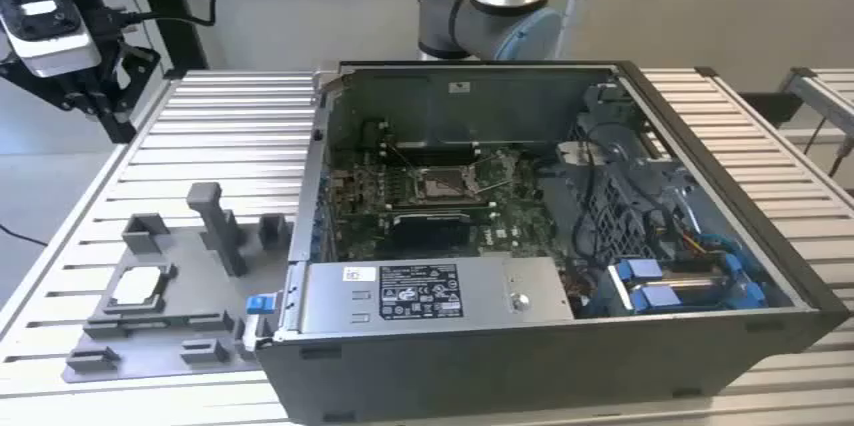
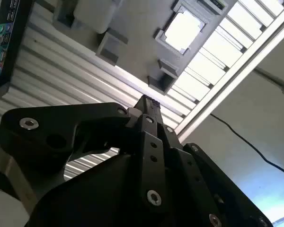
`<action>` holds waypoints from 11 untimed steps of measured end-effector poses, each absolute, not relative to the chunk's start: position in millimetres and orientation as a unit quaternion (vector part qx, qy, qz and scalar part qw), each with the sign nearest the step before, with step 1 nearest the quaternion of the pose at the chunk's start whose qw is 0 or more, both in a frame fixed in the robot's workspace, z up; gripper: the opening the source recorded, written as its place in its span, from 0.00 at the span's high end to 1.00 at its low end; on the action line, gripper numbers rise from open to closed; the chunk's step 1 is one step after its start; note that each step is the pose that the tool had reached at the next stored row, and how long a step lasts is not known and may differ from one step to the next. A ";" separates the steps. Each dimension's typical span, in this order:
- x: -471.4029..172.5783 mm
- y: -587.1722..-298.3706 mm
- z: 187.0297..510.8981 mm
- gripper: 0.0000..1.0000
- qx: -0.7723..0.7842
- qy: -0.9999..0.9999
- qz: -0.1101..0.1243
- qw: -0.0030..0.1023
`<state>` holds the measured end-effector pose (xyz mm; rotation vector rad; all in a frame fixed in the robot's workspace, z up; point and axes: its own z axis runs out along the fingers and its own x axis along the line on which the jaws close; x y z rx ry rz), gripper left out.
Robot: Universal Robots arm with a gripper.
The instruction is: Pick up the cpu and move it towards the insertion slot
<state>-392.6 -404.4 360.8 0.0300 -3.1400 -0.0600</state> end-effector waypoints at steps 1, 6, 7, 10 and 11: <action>-392.6 -404.5 360.8 1.00 0.010 -1.000 -0.019 0.000; -392.6 -404.5 360.8 1.00 0.010 -1.000 -0.019 0.000; -392.6 -404.5 360.8 1.00 0.010 -1.000 -0.019 0.000; -392.6 -404.5 360.8 1.00 0.010 -1.000 -0.019 0.000; -392.6 -404.5 360.8 1.00 0.009 -1.000 -0.019 0.000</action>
